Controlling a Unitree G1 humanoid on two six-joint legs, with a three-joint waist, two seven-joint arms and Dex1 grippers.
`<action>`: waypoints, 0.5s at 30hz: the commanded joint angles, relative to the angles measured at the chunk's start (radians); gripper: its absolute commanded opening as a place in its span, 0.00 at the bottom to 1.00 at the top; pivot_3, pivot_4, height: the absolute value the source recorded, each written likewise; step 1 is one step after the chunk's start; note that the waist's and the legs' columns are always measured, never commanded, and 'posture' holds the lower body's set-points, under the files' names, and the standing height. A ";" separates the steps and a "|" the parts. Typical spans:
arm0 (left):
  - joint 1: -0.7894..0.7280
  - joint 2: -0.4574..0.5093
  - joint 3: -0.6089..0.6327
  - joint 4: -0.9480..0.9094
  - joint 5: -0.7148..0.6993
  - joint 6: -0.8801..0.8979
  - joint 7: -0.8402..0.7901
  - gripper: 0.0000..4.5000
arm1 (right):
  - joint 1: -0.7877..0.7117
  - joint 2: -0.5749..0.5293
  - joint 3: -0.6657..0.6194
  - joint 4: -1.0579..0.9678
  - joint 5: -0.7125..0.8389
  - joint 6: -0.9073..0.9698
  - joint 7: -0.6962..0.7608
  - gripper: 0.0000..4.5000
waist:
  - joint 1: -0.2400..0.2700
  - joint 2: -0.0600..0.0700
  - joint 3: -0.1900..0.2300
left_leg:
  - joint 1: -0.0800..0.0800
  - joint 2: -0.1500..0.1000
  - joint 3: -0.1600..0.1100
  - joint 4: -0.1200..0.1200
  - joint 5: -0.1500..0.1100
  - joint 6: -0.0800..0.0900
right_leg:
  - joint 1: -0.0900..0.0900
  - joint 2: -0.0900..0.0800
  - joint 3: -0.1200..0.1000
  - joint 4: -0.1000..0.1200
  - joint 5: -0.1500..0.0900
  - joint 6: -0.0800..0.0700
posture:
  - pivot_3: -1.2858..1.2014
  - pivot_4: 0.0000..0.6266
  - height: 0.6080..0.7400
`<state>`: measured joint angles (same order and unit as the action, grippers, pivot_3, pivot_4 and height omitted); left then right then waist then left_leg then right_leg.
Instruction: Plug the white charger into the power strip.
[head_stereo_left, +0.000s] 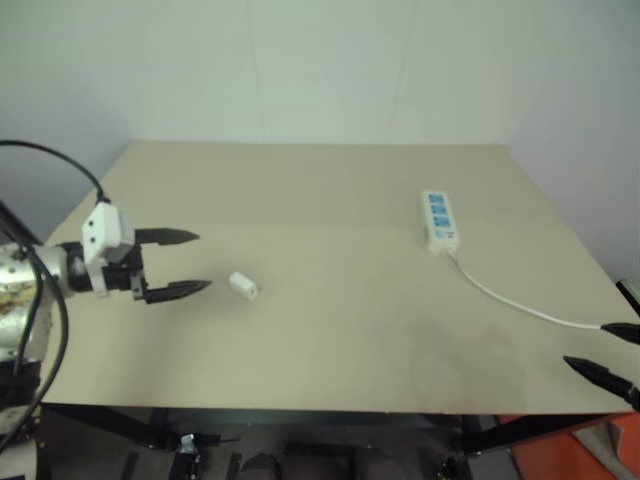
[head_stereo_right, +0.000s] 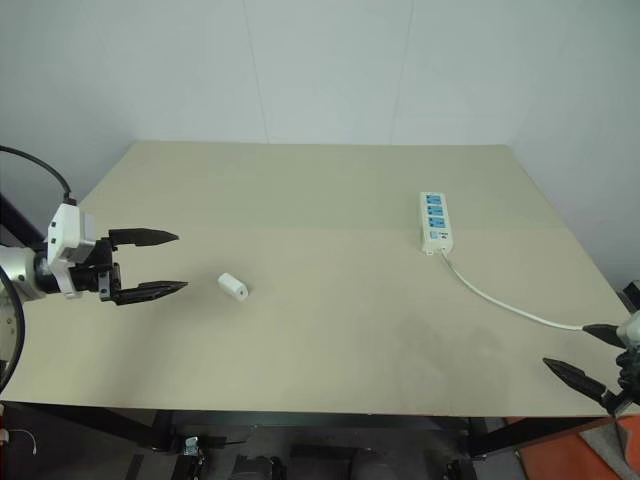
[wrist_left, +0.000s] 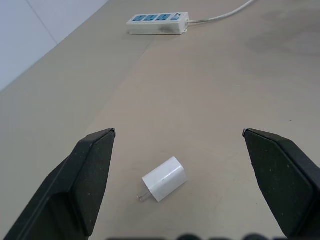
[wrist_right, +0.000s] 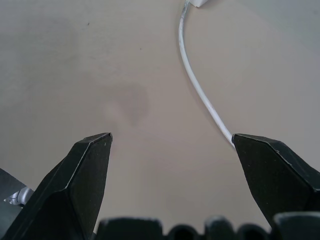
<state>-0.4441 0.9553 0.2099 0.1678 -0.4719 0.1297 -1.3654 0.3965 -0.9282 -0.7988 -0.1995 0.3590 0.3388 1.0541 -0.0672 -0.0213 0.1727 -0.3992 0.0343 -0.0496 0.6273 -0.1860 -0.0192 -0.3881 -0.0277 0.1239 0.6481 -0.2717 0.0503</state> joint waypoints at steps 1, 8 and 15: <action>-0.004 0.006 0.021 -0.019 -0.002 -0.013 0.004 0.99 | -0.016 -0.009 -0.020 -0.017 0.007 0.005 -0.016 1.00 | 0.000 0.000 0.000 | 0.000 0.000 0.000 0.000 0.000 0.000 | 0.000 0.000 0.000 0.000 0.000 0.000 | 0.52 0.24 1.00; -0.007 0.003 0.018 -0.012 0.002 -0.018 0.008 0.99 | -0.021 -0.009 -0.018 -0.017 0.005 0.004 -0.018 1.00 | 0.000 0.000 0.000 | 0.000 0.000 0.000 0.000 0.000 0.000 | 0.000 0.000 0.000 0.000 0.000 0.000 | 0.52 0.24 1.00; -0.014 0.000 0.015 -0.008 0.004 -0.020 0.009 0.99 | -0.019 -0.008 -0.022 -0.017 0.005 0.004 -0.020 1.00 | 0.000 0.000 0.000 | 0.000 0.000 0.000 0.000 0.000 0.000 | 0.000 0.000 0.000 0.000 0.000 0.000 | 0.52 0.24 1.00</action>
<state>-0.4440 0.9515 0.2099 0.1679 -0.4713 0.1291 -1.3637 0.3792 -0.9283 -0.7977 -0.1994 0.3587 0.3388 1.0399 -0.0672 -0.0213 0.1727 -0.3992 0.0343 -0.0496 0.6273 -0.1860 -0.0192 -0.3882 -0.0277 0.1239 0.6481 -0.2717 0.0503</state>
